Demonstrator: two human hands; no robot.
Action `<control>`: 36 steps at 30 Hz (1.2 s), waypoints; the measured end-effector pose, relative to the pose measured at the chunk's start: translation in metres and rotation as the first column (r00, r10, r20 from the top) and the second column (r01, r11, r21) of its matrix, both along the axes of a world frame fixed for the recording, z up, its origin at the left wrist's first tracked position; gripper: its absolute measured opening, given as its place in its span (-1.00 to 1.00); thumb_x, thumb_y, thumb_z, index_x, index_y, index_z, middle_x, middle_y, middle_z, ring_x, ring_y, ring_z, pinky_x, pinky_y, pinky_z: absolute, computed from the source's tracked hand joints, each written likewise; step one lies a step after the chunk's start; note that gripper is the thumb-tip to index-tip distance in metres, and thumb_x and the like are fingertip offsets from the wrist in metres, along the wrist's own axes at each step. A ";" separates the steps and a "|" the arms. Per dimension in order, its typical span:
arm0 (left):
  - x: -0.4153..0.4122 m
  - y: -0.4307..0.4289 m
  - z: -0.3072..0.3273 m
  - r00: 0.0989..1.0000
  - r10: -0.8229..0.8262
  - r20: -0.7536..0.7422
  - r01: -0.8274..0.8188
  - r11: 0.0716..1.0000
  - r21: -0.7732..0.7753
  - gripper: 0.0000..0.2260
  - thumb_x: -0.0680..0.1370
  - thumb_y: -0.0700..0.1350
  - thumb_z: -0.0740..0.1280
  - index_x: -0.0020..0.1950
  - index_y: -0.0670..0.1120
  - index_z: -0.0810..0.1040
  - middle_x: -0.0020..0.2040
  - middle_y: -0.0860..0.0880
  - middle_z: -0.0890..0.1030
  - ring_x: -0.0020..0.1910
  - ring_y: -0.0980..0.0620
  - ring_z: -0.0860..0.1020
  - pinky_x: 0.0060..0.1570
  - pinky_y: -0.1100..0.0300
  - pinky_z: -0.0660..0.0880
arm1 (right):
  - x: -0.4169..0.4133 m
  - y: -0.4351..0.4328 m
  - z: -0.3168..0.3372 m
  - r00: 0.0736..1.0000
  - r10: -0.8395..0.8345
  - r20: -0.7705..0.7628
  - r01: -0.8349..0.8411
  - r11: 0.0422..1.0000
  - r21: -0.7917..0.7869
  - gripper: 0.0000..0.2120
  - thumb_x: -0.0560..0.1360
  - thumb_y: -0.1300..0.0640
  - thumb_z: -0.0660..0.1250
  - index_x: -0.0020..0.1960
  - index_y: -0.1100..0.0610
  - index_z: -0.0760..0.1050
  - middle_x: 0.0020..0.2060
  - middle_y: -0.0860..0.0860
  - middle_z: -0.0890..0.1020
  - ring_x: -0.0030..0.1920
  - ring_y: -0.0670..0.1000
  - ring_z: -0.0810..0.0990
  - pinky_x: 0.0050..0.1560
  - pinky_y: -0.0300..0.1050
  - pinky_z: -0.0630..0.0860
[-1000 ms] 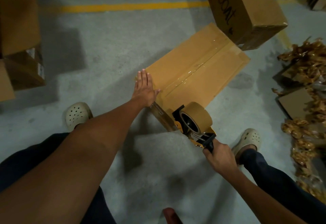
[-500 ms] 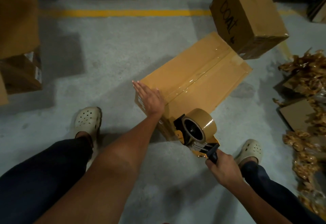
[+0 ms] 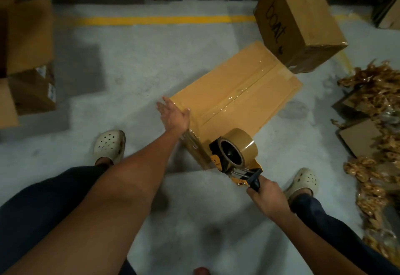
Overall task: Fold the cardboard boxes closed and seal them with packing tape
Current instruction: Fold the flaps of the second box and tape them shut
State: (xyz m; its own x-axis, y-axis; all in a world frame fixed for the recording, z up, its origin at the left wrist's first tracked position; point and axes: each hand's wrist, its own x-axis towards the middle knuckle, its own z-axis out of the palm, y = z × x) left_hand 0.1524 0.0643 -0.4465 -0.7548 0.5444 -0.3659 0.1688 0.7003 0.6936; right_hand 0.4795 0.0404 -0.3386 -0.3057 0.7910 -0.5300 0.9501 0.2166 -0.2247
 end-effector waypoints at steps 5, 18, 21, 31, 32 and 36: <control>0.043 -0.044 0.009 0.557 -0.653 -0.514 0.621 0.738 -0.264 -0.44 0.69 -0.11 -0.02 0.61 -0.16 -0.24 0.60 -0.24 -0.22 0.58 -0.21 -0.21 0.56 -0.14 -0.11 | 0.003 -0.001 0.003 1.000 -0.011 -0.027 0.010 1.000 -0.014 -0.86 0.49 0.03 0.34 -0.04 0.04 0.42 -0.21 0.05 0.58 -0.12 0.16 0.59 -0.18 -0.05 0.48; 0.062 -0.061 -0.014 0.191 -0.824 -0.533 0.847 0.413 -0.335 -0.31 0.67 -0.03 0.23 0.57 0.24 -0.21 0.64 -0.04 -0.09 0.60 -0.09 -0.12 0.53 -0.08 -0.19 | 0.023 -0.004 -0.012 1.000 0.012 -0.010 -0.012 1.000 0.004 -0.80 0.51 -0.02 0.31 0.04 0.09 0.45 -0.19 0.06 0.61 -0.14 0.12 0.61 -0.15 -0.01 0.55; 0.063 -0.059 -0.008 0.191 -0.853 -0.486 0.830 0.405 -0.384 -0.36 0.70 0.04 0.14 0.55 0.27 -0.28 0.63 -0.04 -0.17 0.58 -0.07 -0.23 0.44 0.00 -0.39 | 0.031 -0.010 -0.013 1.000 -0.007 -0.010 0.008 1.000 0.021 -0.76 0.51 -0.03 0.32 0.08 0.09 0.46 -0.15 0.07 0.64 -0.13 0.13 0.62 -0.17 -0.03 0.54; 0.077 -0.058 0.003 0.217 -0.891 -0.399 0.824 0.386 -0.415 -0.45 0.63 0.12 -0.02 0.61 0.16 -0.08 0.64 -0.08 -0.14 0.59 -0.16 -0.22 0.53 -0.19 -0.24 | 0.032 -0.015 -0.016 0.989 -0.135 -0.067 0.132 0.991 -0.037 -0.81 0.48 0.01 0.37 -0.07 0.10 0.42 -0.26 0.02 0.53 -0.25 0.05 0.52 -0.39 -0.17 0.31; 0.078 -0.057 0.005 0.210 -0.898 -0.387 0.818 0.378 -0.433 -0.45 0.63 0.13 -0.05 0.61 0.16 -0.10 0.63 -0.09 -0.16 0.59 -0.16 -0.24 0.52 -0.20 -0.25 | 0.031 -0.014 -0.016 0.982 -0.170 -0.084 0.165 0.984 -0.060 -0.80 0.47 0.01 0.37 -0.09 0.11 0.42 -0.28 0.02 0.53 -0.26 0.06 0.51 -0.40 -0.17 0.29; 0.079 -0.055 0.011 0.199 -0.921 -0.336 0.798 0.351 -0.490 -0.43 0.64 0.13 0.01 0.61 0.14 -0.14 0.62 -0.10 -0.22 0.57 -0.17 -0.29 0.52 -0.24 -0.22 | 0.029 -0.009 -0.014 0.955 -0.263 -0.141 0.244 0.960 -0.140 -0.82 0.46 0.03 0.38 -0.09 0.11 0.44 -0.29 0.02 0.54 -0.26 0.04 0.54 -0.35 -0.13 0.39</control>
State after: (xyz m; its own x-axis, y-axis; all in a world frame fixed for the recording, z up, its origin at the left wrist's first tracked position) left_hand 0.2317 0.0096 -0.4355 0.0762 0.9484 -0.3077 0.9870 -0.0279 0.1583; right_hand 0.5089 0.0309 -0.3523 -0.1902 0.7868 -0.5872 0.9210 -0.0641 -0.3842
